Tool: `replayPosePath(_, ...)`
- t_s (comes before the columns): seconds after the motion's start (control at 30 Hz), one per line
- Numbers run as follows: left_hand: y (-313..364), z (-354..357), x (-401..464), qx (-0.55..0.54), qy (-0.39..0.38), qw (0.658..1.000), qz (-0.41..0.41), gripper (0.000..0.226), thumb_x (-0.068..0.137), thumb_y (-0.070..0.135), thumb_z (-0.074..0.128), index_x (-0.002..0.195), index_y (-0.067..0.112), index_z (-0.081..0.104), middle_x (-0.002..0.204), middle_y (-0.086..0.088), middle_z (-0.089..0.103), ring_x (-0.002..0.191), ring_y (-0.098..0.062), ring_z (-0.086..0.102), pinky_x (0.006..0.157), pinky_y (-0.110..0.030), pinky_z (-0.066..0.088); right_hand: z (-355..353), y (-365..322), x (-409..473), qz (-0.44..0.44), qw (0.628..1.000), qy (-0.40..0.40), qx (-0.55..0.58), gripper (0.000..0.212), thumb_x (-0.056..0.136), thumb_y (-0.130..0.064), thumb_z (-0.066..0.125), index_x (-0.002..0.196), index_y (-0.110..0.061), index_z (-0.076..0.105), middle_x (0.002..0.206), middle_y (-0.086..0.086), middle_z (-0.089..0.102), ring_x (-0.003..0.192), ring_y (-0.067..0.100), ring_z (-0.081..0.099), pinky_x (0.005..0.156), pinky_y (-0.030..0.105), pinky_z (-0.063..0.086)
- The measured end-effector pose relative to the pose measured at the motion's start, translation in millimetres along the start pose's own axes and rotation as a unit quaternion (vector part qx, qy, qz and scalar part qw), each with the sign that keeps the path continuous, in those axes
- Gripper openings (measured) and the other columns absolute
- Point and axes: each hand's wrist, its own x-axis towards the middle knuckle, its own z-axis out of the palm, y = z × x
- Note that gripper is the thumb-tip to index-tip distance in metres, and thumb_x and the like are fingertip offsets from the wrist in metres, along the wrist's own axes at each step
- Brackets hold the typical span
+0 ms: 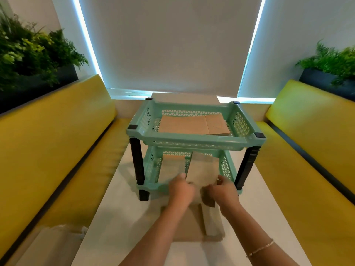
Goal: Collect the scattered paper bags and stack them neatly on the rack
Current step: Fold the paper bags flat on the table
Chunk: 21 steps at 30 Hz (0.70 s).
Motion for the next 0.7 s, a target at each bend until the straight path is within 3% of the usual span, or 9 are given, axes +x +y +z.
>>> replayPosePath(0.07, 12, 10, 16, 0.035, 0.011, 0.999, -0.013, 0.029, 0.092, 0.017, 0.053, 0.12, 0.011, 0.055, 0.119, -0.007, 0.06, 0.102, -0.022, 0.061, 0.088, -0.032, 0.052, 0, -15, 16, -0.018, 0.997, 0.025, -0.07, 0.021, 0.08, -0.002, 0.058, 0.098, -0.012, 0.054, 0.093, 0.006, 0.063, 0.085, 0.022, 0.059, 0.079, 0.036, 0.053)
replayPosePath(0.17, 25, 22, 33, 0.09, 0.009, 0.996, 0.012, 0.025, 0.094, 0.019, 0.049, 0.112, 0.003, 0.056, 0.113, -0.013, 0.062, 0.103, -0.026, 0.059, 0.089, -0.034, 0.05, 0, -27, 39, -0.068, 0.99, 0.05, -0.117, 0.013, 0.086, -0.003, 0.049, 0.098, -0.009, 0.051, 0.091, 0.007, 0.058, 0.082, 0.021, 0.052, 0.071, 0.028, 0.04)
replayPosePath(0.3, 30, 36, 43, 0.114, 0.011, 0.993, 0.022, 0.023, 0.095, 0.019, 0.048, 0.112, 0.004, 0.054, 0.114, -0.013, 0.06, 0.105, -0.025, 0.058, 0.084, -0.028, 0.047, 2, -27, 65, -0.054, 0.99, 0.06, -0.115, 0.025, 0.086, -0.003, 0.053, 0.11, -0.008, 0.051, 0.099, 0.007, 0.059, 0.088, 0.022, 0.055, 0.075, 0.03, 0.045)
replayPosePath(0.37, 29, 44, 46, 0.114, 0.008, 0.993, 0.011, 0.026, 0.095, 0.022, 0.05, 0.116, 0.007, 0.05, 0.116, -0.011, 0.058, 0.106, -0.023, 0.055, 0.088, -0.03, 0.049, 3, -25, 73, -0.034, 0.991, 0.053, -0.119, 0.031, 0.086, -0.004, 0.055, 0.116, -0.009, 0.049, 0.106, 0.009, 0.06, 0.098, 0.025, 0.058, 0.078, 0.03, 0.045)
replayPosePath(0.47, 27, 51, 49, 0.173, 0.003, 0.985, -0.01, 0.038, 0.095, 0.025, 0.049, 0.128, 0.007, 0.041, 0.123, -0.011, 0.052, 0.112, -0.023, 0.047, 0.094, -0.032, 0.044, 5, -21, 80, -0.017, 0.991, 0.039, -0.127, 0.035, 0.083, -0.003, 0.056, 0.116, -0.01, 0.049, 0.101, 0.005, 0.059, 0.099, 0.025, 0.057, 0.075, 0.027, 0.04)
replayPosePath(0.6, 24, 58, 51, 0.211, -0.014, 0.977, -0.032, 0.055, 0.095, 0.029, 0.048, 0.141, 0.007, 0.028, 0.129, -0.012, 0.049, 0.119, -0.025, 0.04, 0.102, -0.036, 0.038, 11, -11, 86, -0.012, 0.987, 0.046, -0.151, 0.038, 0.083, -0.006, 0.059, 0.119, -0.013, 0.048, 0.109, 0.01, 0.062, 0.101, 0.027, 0.059, 0.086, 0.037, 0.048)
replayPosePath(0.7, 22, 62, 53, 0.228, -0.023, 0.973, -0.038, 0.056, 0.095, 0.03, 0.049, 0.141, 0.006, 0.029, 0.128, -0.011, 0.051, 0.119, -0.025, 0.039, 0.104, -0.038, 0.036, 14, -8, 87, -0.018, 0.982, 0.054, -0.183, 0.042, 0.082, -0.008, 0.059, 0.122, -0.012, 0.046, 0.111, 0.012, 0.062, 0.106, 0.03, 0.056, 0.091, 0.042, 0.048)
